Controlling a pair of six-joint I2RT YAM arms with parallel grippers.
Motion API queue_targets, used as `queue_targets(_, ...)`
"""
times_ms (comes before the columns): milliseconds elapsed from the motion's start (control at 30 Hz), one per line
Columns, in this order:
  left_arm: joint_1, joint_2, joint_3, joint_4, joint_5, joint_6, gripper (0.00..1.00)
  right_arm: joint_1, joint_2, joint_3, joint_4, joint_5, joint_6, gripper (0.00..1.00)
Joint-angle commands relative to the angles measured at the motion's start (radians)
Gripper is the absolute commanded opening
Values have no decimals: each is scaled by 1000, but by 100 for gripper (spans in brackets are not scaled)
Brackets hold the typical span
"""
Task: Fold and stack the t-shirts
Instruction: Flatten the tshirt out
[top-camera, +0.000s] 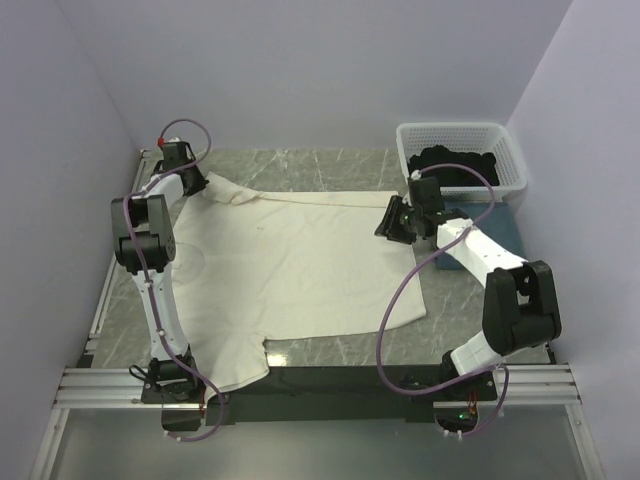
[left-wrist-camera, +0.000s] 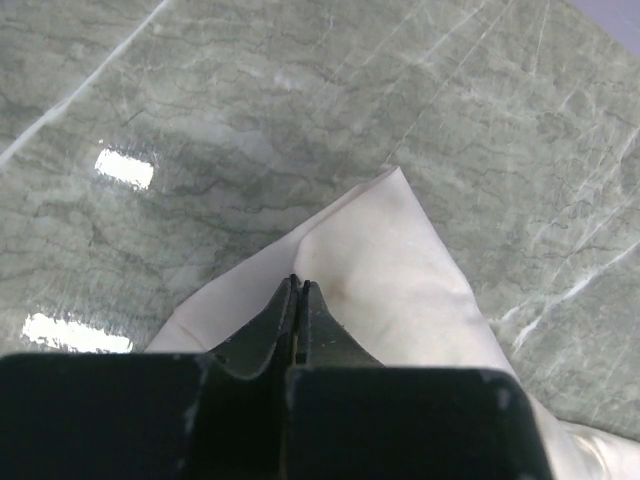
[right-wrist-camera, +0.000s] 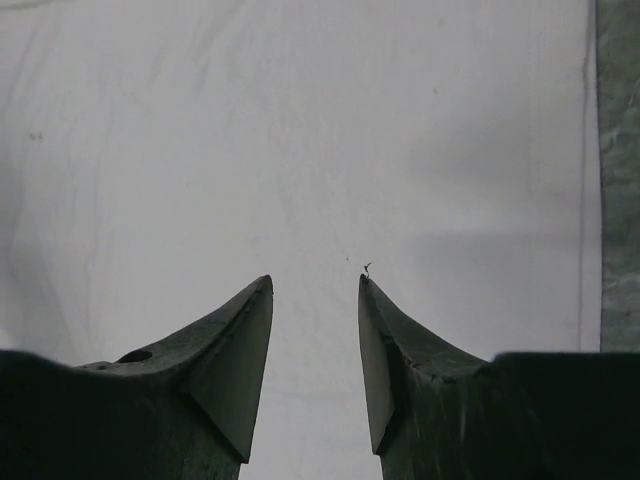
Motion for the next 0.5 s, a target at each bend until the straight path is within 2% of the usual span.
queue_targets(0, -4, -113, 30, -22, -7, -33, 1, 7, 14, 81, 36, 65, 5, 47)
queue_targets(233, -3, -222, 16, -101, -17, -134, 1, 1, 129, 255, 24, 256, 79, 48)
queue_targets(367, -3, -276, -4, -128, -17, -156, 1, -4, 202, 321, 15, 322, 212, 54)
queue_targets(467, -3, -314, -24, -131, -19, -167, 1, -11, 259, 366, 2, 358, 327, 55)
